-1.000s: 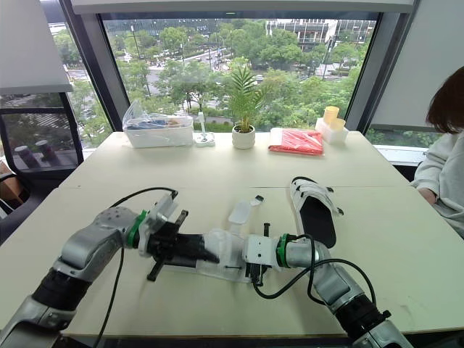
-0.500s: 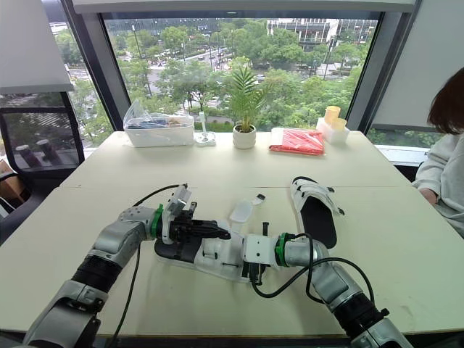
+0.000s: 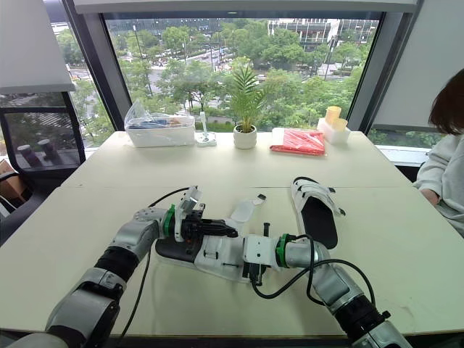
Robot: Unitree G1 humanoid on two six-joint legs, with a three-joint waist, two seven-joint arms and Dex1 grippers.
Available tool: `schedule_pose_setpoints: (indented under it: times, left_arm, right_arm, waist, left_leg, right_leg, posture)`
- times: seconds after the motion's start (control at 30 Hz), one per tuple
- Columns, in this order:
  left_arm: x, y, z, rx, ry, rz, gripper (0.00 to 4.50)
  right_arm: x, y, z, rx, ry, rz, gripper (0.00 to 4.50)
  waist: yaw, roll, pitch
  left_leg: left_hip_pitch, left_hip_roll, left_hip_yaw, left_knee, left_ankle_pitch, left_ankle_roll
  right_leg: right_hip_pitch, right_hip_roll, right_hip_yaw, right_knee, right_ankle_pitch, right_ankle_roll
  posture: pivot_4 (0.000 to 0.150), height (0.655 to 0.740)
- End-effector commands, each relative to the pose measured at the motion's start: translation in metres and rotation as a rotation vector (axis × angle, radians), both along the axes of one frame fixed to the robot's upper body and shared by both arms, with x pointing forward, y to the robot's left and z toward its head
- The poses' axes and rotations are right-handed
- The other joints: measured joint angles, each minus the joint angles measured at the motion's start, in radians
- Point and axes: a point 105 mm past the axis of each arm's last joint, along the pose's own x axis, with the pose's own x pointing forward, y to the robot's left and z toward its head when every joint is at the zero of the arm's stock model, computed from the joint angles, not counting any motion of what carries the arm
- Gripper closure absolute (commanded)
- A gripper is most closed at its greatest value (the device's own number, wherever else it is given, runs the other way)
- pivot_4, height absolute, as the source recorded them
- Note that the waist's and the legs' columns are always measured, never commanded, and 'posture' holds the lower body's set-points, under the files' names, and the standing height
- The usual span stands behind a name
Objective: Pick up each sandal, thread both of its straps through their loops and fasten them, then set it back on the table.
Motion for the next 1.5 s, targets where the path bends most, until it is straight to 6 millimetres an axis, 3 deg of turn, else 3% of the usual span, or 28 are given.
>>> schedule_pose_setpoints:
  times: [0.03,0.07,0.3,0.33,0.6,0.93,1.2,1.33,1.5]
  left_arm:
    - [0.018,0.011,-0.004,0.042,0.012,0.113,3.81]
    - [0.021,0.011,-0.004,0.039,0.024,0.133,3.53]
    - [0.039,0.013,0.002,-0.003,-0.009,0.254,0.15]
    - [0.044,0.013,0.004,-0.015,-0.016,0.295,0.06]
    - [0.074,0.023,0.011,0.009,-0.057,0.516,0.06]
    - [0.066,0.014,-0.016,0.283,-0.224,0.398,0.06]
    - [0.077,0.027,-0.035,0.571,-0.399,0.438,0.06]
    - [0.081,0.026,-0.028,0.567,-0.41,0.464,0.06]
    - [0.096,0.022,0.01,0.356,-0.232,0.59,0.06]
  right_arm:
    - [-0.015,-0.012,-0.049,-0.137,0.16,-0.026,4.5]
    - [-0.015,-0.012,-0.049,-0.137,0.16,-0.025,4.5]
    - [-0.015,-0.012,-0.048,-0.138,0.16,-0.025,4.5]
    - [-0.015,-0.012,-0.048,-0.139,0.16,-0.024,4.5]
    - [-0.015,-0.011,-0.048,-0.137,0.16,-0.022,4.5]
    - [-0.013,-0.011,-0.048,-0.139,0.155,-0.026,4.5]
    - [-0.013,-0.01,-0.049,-0.133,0.154,-0.03,4.5]
    - [-0.012,-0.01,-0.049,-0.133,0.152,-0.033,4.5]
    - [-0.01,-0.01,-0.048,-0.133,0.146,-0.035,4.5]
  waist:
    - [0.0,0.0,0.0]
    - [0.0,0.0,0.0]
    - [-0.002,0.0,0.0]
    - [-0.001,0.0,0.0]
    - [-0.002,-0.001,0.0]
    - [-0.001,-0.001,0.0]
    - [-0.002,-0.001,0.0]
    - [-0.004,-0.001,-0.001]
    - [-0.004,-0.003,0.0]
  left_leg:
    - [0.0,0.0,0.0,0.0,0.0,0.0]
    - [0.0,0.0,0.0,0.0,0.0,0.0]
    - [0.0,0.0,0.0,0.0,0.0,0.0]
    - [0.0,0.0,0.0,0.0,0.0,0.0]
    - [0.0,0.0,0.0,0.0,0.0,0.0]
    - [0.0,-0.001,0.0,0.0,0.0,0.0]
    - [0.0,-0.001,0.0,0.0,0.0,0.0]
    - [0.001,-0.001,0.0,0.001,0.0,0.0]
    - [0.0,-0.001,0.0,0.002,0.0,0.0]
  right_leg:
    - [0.0,0.0,0.0,0.0,0.0,0.0]
    - [0.0,0.0,0.0,0.0,0.0,0.0]
    - [0.0,0.0,-0.001,0.0,0.001,0.001]
    - [0.0,0.0,-0.001,0.0,0.001,0.001]
    - [-0.001,0.0,-0.001,0.001,0.001,0.002]
    - [0.0,0.001,-0.001,0.001,0.001,0.002]
    - [0.0,0.001,-0.001,0.002,0.001,0.002]
    - [0.0,0.001,-0.001,0.002,0.001,0.002]
    - [-0.001,0.002,-0.001,0.004,0.001,0.002]
  posture:
    - [0.15,0.7374]
    - [0.15,0.7374]
    - [0.15,0.7374]
    - [0.15,0.7374]
    - [0.15,0.7374]
    - [0.15,0.7374]
    - [0.15,0.7374]
    - [0.15,0.7374]
    - [0.15,0.7374]
